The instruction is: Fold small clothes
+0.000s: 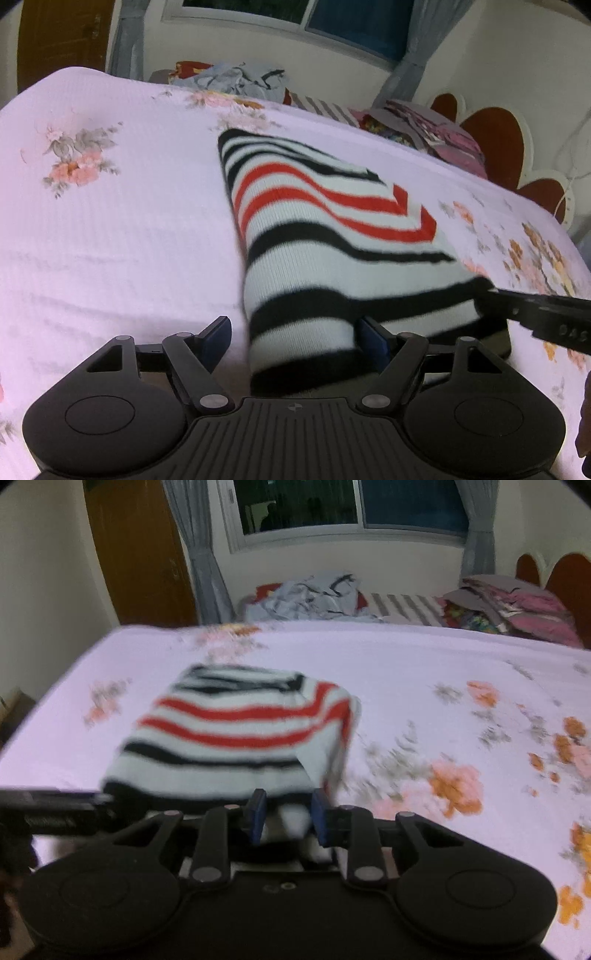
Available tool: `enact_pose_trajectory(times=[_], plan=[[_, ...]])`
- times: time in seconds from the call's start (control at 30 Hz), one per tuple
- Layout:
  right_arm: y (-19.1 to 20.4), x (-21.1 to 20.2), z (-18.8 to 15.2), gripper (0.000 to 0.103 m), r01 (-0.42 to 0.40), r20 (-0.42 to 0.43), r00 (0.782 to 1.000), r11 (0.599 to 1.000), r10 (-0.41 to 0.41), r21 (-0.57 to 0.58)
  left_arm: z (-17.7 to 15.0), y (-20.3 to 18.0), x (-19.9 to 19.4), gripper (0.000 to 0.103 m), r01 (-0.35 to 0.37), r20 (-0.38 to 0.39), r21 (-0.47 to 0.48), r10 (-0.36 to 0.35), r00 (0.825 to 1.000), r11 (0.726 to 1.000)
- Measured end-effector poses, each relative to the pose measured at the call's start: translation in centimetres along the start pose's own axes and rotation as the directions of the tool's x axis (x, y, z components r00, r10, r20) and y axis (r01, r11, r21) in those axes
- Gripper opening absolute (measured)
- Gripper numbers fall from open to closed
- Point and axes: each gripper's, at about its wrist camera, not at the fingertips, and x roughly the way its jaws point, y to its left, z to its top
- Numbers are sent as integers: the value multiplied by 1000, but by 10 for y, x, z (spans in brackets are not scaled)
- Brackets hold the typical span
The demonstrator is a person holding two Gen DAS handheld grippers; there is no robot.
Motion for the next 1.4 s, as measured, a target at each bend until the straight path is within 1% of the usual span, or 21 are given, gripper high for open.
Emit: enact_pose_trajectory(times=[0.1, 0.17, 0.2, 0.23, 0.33, 0.37, 0.4, 0.53, 0.67, 0.77, 0.9, 0.97, 1.03, 1.1, 1.2, 1.27, 1.3, 1.4], plan=[[-4, 16, -13, 25, 42, -39, 998, 999, -42, -15, -9, 2, 6, 74, 12, -18, -14, -12, 1000, 1000], [-9, 25, -21, 26, 38, -50, 998, 999, -38, 18, -14, 1, 7, 74, 9, -8, 8, -9, 1000, 1000], [-12, 26, -21, 29, 31, -52, 998, 998, -28, 56, -15, 1, 6, 74, 9, -8, 12, -9, 1000, 1000], [-13, 24, -22, 29, 28, -56, 998, 997, -24, 76, -16, 1, 5, 74, 11, -11, 11, -11, 1000, 1000], [-13, 22, -31, 29, 27, -76, 997, 996, -20, 87, -20, 3, 4, 74, 19, -15, 18, -18, 1000, 1000], [-16, 22, -34, 29, 20, -81, 997, 993, -11, 113, -20, 3, 3, 74, 18, -12, 25, -18, 1000, 1000], [-17, 22, -33, 30, 21, -86, 996, 991, -9, 136, -20, 2, 3, 74, 15, -12, 28, -15, 1000, 999], [-8, 13, -26, 29, 33, -94, 995, 995, -24, 96, -12, -3, -3, 74, -4, -16, 58, 5, 1000, 998], [-2, -1, -20, 28, 32, -68, 997, 996, -26, 78, -5, -11, -12, 74, -28, -1, 98, 29, 1000, 995], [2, -10, -16, 28, 29, -35, 999, 997, -26, 78, 0, -16, -18, 75, -29, 13, 111, 27, 1000, 993], [7, -16, 2, 27, 41, 36, 998, 997, -44, 59, 14, -24, -24, 75, -30, 63, 123, 22, 998, 992], [10, -11, 12, 27, 52, 55, 997, 998, -55, 46, 24, -26, -18, 75, -37, 70, 120, 29, 997, 992], [12, -1, 20, 27, 65, 61, 996, 997, -68, 39, 34, -26, -7, 75, -59, 72, 109, 51, 996, 992], [11, 13, 25, 27, 87, 48, 995, 995, -89, 41, 40, -24, 7, 75, -78, 60, 79, 73, 996, 994], [9, 31, 24, 27, 135, 9, 991, 990, -135, 29, 43, -21, 24, 75, -82, 40, 53, 80, 996, 995], [5, 41, 19, 27, 146, -27, 989, 989, -145, 27, 42, -22, 31, 82, -80, 36, 45, 79, 996, 996], [4, 45, 16, 27, 148, -37, 988, 989, -147, 25, 42, -22, 32, 89, -91, 34, 42, 90, 995, 995], [-1, 53, 12, 28, 134, -49, 990, 990, -132, 49, 41, -22, 36, 94, -88, 24, 38, 88, 996, 995]])
